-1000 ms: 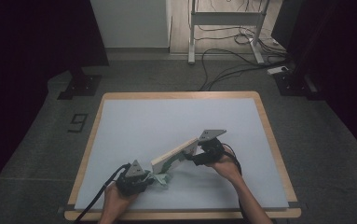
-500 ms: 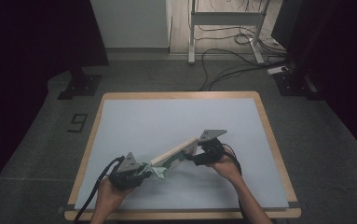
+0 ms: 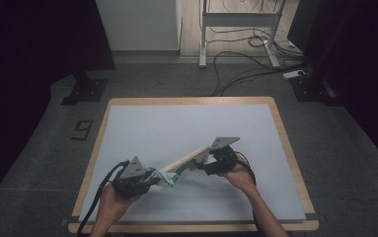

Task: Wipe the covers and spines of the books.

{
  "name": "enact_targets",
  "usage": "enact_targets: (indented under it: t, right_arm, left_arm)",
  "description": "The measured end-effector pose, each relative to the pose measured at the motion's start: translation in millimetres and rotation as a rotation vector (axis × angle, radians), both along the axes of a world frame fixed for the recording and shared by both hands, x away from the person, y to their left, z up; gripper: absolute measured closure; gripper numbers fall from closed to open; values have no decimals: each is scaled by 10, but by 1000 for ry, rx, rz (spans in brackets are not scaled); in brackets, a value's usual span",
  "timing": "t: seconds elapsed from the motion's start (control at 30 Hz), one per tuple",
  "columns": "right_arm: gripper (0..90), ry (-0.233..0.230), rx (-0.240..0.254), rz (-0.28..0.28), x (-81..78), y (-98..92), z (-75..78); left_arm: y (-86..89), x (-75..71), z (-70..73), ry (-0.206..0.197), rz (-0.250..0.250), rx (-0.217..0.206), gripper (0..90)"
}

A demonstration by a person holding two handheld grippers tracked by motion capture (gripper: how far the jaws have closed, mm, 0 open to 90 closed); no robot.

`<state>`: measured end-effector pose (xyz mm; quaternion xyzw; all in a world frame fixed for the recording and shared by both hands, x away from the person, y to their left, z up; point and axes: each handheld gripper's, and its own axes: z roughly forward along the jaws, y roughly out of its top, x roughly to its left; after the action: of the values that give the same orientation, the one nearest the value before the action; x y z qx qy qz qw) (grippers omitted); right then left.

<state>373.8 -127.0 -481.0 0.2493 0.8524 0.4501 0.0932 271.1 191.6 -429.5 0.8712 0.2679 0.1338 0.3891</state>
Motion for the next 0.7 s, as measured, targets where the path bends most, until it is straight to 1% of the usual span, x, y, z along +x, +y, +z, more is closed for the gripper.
enact_targets:
  t: [0.07,0.17,0.37,0.53,0.7]
  right_arm:
    - [284,0,1,1,0,-4,0]
    - [287,5,10,1,-3,-17,-3]
    - [287,5,13,-1,-1,-18,-7]
    - [287,5,12,-1,-2,-15,-5]
    - [290,4,12,0,-3,-21,-4]
  left_arm:
    - [42,-9,-19,8,4,4,715]
    - [137,-19,-57,26,17,-2,714]
    - [368,-18,-125,45,69,-10,715]
    - [560,21,-152,47,131,-4,715]
    - [683,109,-121,38,185,7,715]
